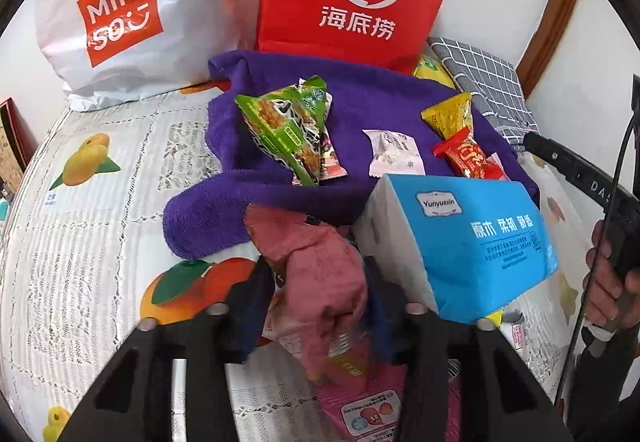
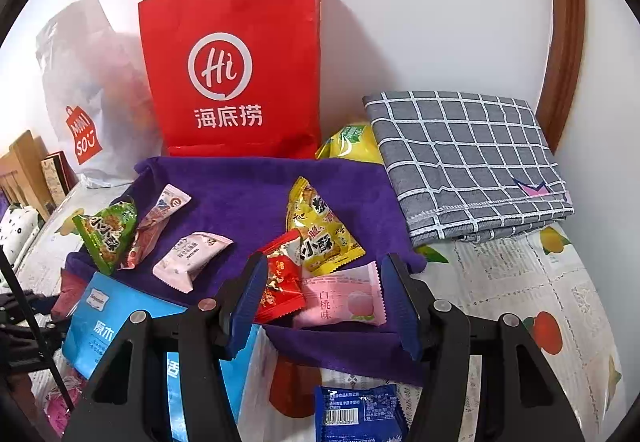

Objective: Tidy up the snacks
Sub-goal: 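Grasp the crumpled pink bag with left tool while right tool grasps the blue packet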

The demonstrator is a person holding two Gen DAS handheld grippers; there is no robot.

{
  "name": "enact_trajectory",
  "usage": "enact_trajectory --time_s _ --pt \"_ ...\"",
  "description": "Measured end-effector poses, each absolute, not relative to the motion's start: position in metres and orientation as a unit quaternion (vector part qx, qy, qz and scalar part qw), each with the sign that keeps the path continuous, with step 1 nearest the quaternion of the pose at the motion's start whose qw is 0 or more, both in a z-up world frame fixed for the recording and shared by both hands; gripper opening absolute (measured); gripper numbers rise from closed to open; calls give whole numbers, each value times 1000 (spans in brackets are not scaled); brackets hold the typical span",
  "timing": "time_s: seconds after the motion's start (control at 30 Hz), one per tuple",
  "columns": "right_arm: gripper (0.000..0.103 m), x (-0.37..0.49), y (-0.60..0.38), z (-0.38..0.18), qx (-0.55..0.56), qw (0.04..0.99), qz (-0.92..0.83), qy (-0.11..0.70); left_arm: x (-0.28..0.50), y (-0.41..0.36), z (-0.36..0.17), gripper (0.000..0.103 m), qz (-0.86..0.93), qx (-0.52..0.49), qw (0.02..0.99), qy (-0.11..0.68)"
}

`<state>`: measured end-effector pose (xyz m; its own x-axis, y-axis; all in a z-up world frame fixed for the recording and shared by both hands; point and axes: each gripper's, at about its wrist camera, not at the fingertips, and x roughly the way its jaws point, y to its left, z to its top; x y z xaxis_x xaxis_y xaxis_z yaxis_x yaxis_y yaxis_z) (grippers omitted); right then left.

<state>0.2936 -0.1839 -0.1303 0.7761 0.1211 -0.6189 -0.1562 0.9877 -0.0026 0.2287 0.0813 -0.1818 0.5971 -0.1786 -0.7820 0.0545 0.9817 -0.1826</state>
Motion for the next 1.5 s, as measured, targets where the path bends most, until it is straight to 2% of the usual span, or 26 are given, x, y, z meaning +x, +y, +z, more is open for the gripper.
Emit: enact_trajectory --time_s 0.37,0.47,1.07,1.27,1.5 --pt "59 285 -195 -137 -26 938 76 337 223 95 -166 37 -55 -90 905 413" --pt "63 276 -207 -146 -15 931 76 357 221 94 -163 37 -60 -91 906 409" --pt "63 262 -226 -197 3 888 90 451 211 95 -147 37 -74 -107 913 386" --pt "71 256 -218 -202 -23 894 92 438 212 96 -148 37 -73 -110 912 387" --pt "71 258 -218 -204 -30 894 88 437 212 95 -148 37 -72 -109 913 387"
